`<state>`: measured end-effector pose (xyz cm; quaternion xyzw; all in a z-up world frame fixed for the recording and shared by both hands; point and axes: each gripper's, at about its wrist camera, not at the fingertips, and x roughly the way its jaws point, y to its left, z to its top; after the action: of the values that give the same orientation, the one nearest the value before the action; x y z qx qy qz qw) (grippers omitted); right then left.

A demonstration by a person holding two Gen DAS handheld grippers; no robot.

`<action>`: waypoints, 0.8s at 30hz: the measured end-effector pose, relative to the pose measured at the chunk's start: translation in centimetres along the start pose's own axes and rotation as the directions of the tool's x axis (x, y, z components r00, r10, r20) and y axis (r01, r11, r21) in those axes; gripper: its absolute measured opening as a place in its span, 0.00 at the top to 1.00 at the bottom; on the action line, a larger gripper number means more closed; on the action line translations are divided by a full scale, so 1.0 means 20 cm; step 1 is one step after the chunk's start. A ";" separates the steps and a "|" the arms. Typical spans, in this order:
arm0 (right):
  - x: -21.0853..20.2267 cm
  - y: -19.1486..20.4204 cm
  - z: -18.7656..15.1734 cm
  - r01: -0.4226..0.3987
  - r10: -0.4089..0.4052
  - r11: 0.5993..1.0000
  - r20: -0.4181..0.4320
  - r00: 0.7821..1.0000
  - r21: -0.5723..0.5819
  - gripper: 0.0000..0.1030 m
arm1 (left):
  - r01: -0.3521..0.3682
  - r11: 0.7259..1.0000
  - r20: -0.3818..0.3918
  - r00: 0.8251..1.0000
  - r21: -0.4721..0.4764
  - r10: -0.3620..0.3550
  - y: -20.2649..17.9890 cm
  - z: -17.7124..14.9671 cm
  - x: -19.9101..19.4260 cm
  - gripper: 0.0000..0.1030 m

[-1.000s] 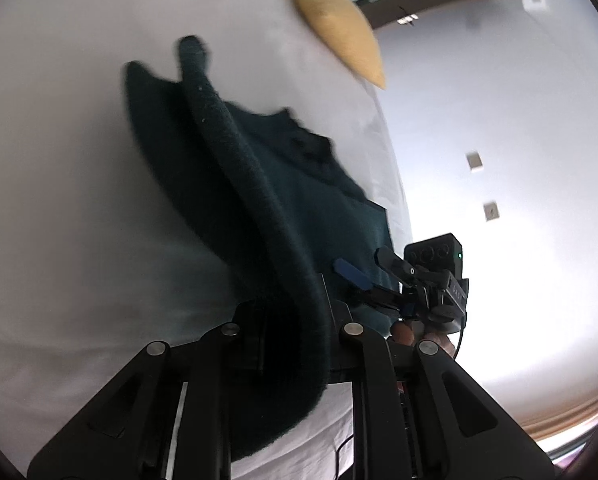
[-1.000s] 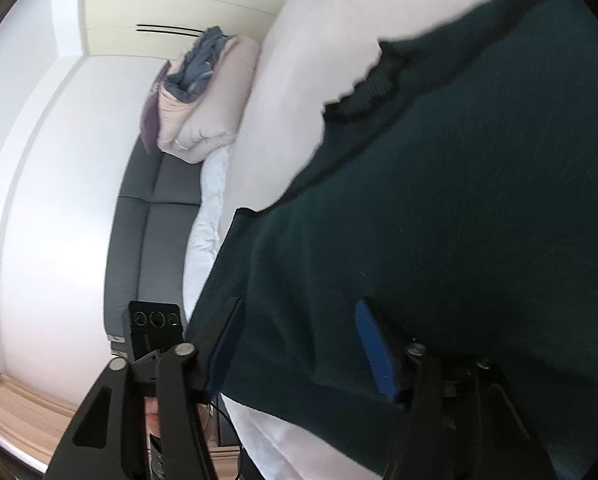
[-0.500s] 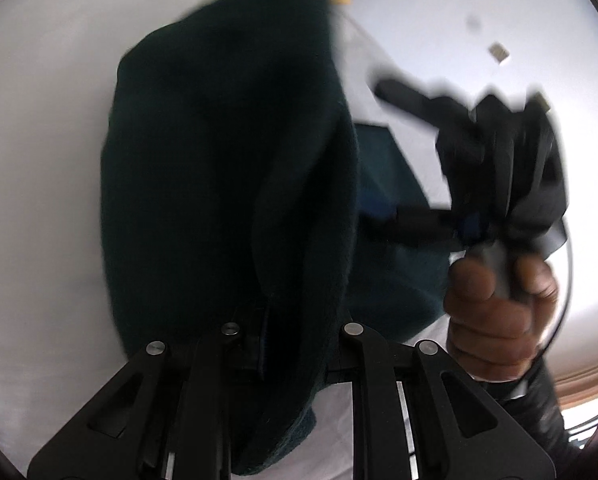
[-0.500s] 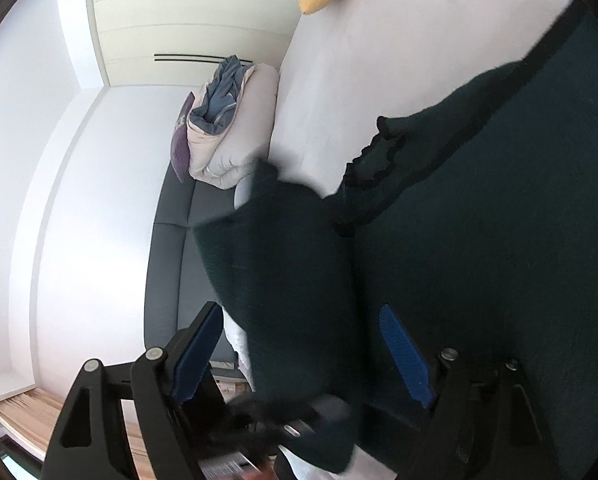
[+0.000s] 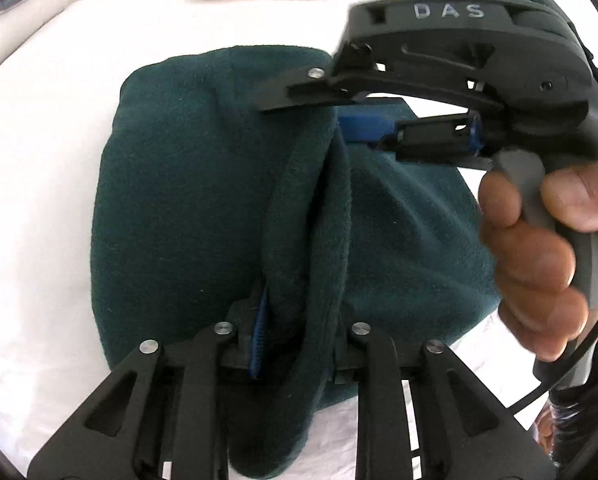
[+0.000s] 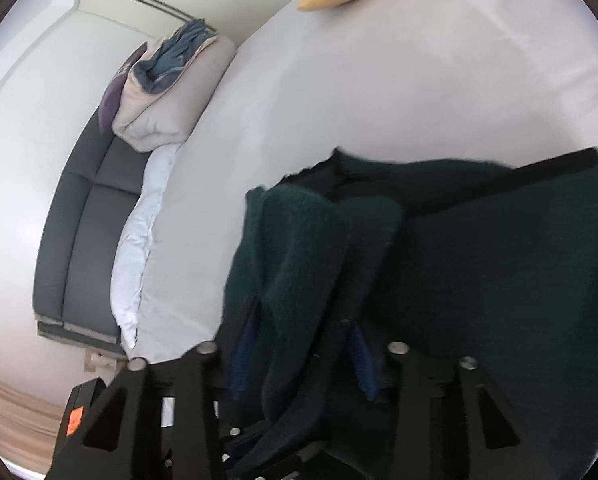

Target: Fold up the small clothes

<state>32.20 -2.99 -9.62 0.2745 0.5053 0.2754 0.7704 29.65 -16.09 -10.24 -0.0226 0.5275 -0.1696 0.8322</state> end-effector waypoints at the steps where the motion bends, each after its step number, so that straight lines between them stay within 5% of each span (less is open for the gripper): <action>1: -0.01 -0.01 0.01 0.022 -0.022 1.000 0.007 1.000 -0.005 0.82 | -0.003 1.000 0.001 1.000 0.001 0.003 -0.01 0.00 0.00 0.79; 24: -0.33 -0.30 0.10 0.103 -0.099 0.992 0.054 0.994 -0.075 0.87 | 0.189 0.982 -0.022 0.982 0.026 -0.188 -0.34 0.07 0.02 0.79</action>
<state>32.80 -12.00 -8.99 0.2251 0.4881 0.2486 0.8058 29.35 -22.86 -8.48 -0.0590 0.5285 -0.2554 0.8075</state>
